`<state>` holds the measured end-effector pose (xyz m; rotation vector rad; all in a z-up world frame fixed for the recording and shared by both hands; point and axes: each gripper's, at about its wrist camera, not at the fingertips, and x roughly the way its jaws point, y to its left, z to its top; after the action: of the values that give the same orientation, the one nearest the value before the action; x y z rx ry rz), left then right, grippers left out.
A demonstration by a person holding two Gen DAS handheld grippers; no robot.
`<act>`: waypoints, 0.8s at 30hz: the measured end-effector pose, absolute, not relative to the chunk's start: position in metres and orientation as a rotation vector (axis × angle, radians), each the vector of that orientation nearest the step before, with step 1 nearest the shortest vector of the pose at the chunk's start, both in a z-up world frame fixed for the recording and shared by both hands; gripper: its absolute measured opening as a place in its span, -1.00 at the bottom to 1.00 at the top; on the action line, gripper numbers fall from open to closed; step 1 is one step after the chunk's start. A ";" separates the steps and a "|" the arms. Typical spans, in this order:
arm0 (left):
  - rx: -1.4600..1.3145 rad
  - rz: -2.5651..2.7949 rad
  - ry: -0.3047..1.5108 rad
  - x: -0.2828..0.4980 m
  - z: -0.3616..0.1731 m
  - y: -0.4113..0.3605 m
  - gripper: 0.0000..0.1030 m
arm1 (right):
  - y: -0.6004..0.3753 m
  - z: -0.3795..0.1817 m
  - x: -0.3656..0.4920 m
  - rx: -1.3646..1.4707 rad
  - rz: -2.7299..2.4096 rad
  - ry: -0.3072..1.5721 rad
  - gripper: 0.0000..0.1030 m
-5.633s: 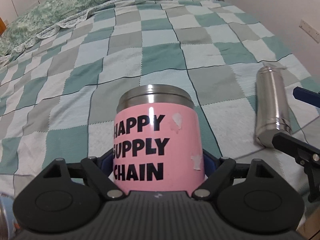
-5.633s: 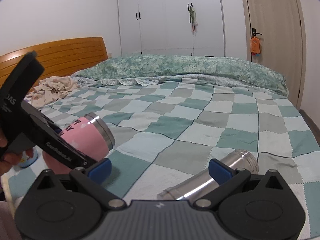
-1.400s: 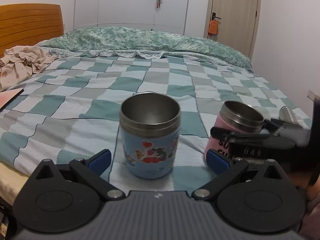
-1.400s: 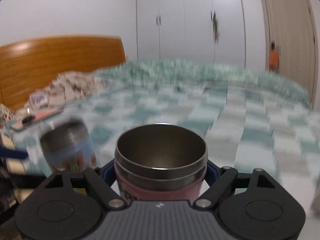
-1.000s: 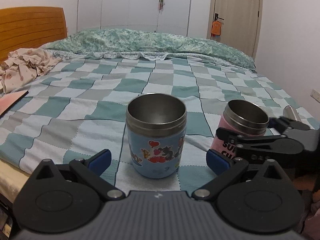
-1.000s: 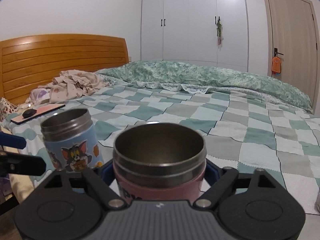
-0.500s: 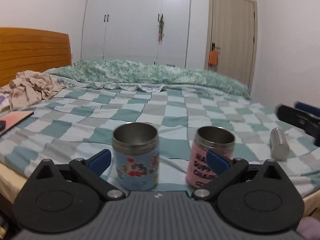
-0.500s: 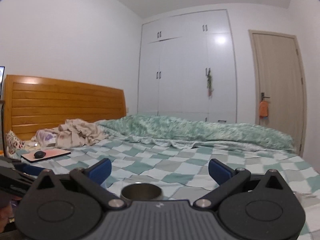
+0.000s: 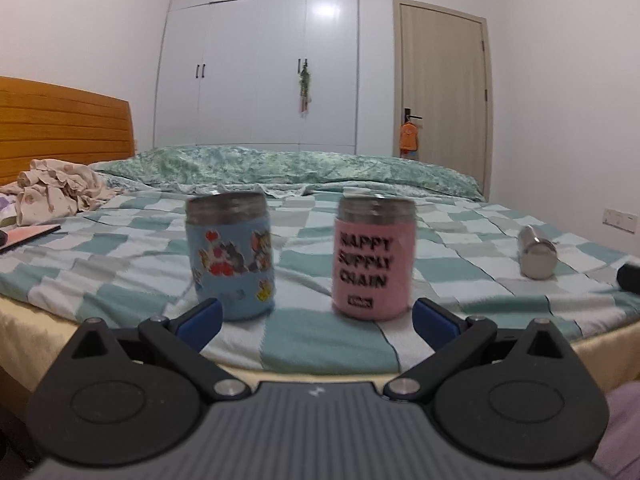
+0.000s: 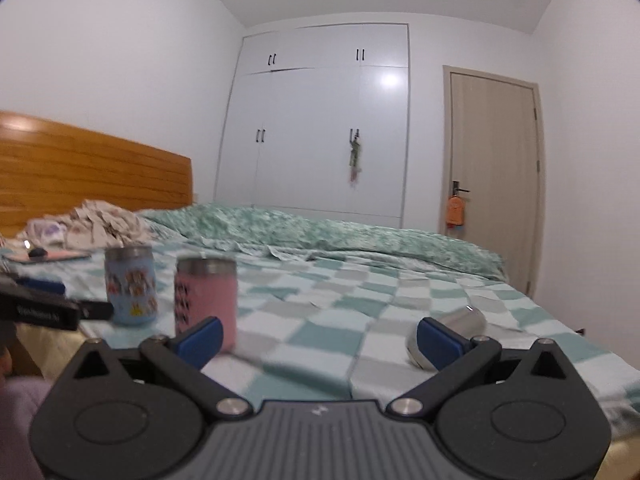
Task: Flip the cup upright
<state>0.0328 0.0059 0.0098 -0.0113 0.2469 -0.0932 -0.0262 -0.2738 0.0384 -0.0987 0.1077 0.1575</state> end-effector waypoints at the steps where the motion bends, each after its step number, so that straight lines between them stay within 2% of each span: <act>1: -0.011 -0.095 0.248 0.031 0.007 0.004 1.00 | -0.275 0.031 -0.029 -0.103 0.146 0.114 1.00; 8: -0.004 -0.069 0.224 0.022 -0.002 0.000 1.00 | -0.282 0.003 -0.043 -0.064 0.103 0.130 1.00; 24: 0.029 -0.044 0.194 0.014 -0.006 0.000 1.00 | -0.283 -0.006 -0.032 -0.040 0.017 0.163 1.00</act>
<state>0.0143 -0.0003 -0.0064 0.0287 0.1939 -0.0435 -0.0318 -0.2833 -0.0060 -0.0399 0.1631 0.0170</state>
